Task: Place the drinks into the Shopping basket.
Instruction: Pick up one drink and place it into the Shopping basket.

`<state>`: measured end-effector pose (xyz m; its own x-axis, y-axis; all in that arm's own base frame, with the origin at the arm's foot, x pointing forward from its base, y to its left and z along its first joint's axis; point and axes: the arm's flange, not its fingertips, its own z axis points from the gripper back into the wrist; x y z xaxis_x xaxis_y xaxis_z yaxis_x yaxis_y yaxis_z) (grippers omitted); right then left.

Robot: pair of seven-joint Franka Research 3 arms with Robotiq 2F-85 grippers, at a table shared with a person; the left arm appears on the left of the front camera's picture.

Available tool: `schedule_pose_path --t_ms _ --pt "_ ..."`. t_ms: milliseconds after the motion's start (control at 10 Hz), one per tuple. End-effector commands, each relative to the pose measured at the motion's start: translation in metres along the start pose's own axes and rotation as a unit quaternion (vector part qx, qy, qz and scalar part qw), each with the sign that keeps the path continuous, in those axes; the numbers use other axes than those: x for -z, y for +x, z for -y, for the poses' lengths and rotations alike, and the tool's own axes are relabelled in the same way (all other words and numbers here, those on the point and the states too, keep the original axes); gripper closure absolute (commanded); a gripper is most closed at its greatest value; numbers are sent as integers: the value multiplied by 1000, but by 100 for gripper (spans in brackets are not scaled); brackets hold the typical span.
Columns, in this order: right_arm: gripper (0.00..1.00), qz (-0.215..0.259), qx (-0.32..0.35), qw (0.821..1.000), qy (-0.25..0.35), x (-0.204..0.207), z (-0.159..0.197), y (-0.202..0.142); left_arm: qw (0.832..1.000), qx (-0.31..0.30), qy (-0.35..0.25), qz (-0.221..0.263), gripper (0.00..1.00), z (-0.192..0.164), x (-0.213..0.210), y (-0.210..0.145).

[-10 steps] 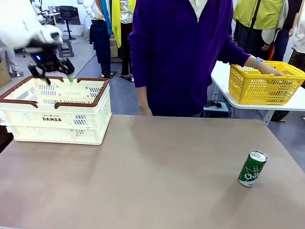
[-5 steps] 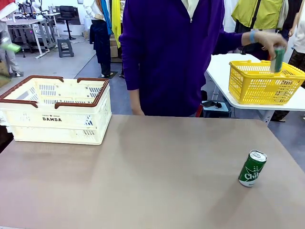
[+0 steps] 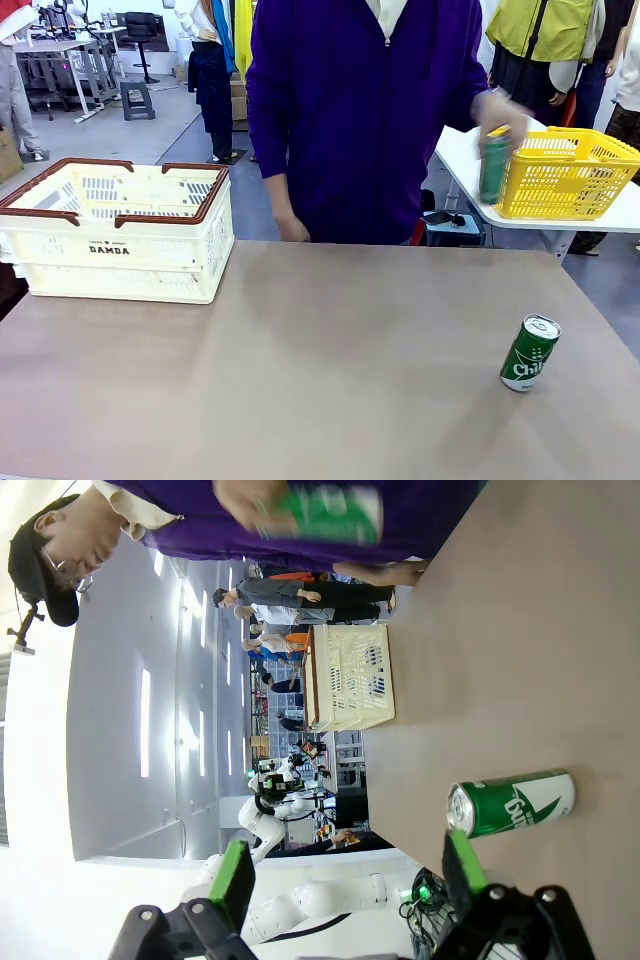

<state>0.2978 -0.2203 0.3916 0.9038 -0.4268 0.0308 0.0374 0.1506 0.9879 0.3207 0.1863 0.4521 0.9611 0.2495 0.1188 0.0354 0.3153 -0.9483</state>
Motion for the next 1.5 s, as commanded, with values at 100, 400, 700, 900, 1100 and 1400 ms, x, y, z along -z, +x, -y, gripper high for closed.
schedule_pose_path --t_ms 100,400,700,900,1100,1400 --pt "0 -4 -2 1000 0 -1 -4 -1 1000 -9 3 -2 0 29 -3 8" --pt "0 -4 -2 1000 0 -1 -4 -1 1000 -9 3 -2 0 29 -3 8" --pt "0 0 0 1000 0 0 0 0 1000 -9 3 -2 0 29 -3 8" --pt "0 -95 -110 974 -172 65 -85 -31 1000 -9 3 -2 0 29 -3 8" --pt "0 -100 -206 914 -335 149 -115 -69 1000 -9 3 -2 0 29 -3 8" --pt "0 -164 -315 840 -411 210 -97 -130 1000 -9 3 -2 0 29 -3 8"
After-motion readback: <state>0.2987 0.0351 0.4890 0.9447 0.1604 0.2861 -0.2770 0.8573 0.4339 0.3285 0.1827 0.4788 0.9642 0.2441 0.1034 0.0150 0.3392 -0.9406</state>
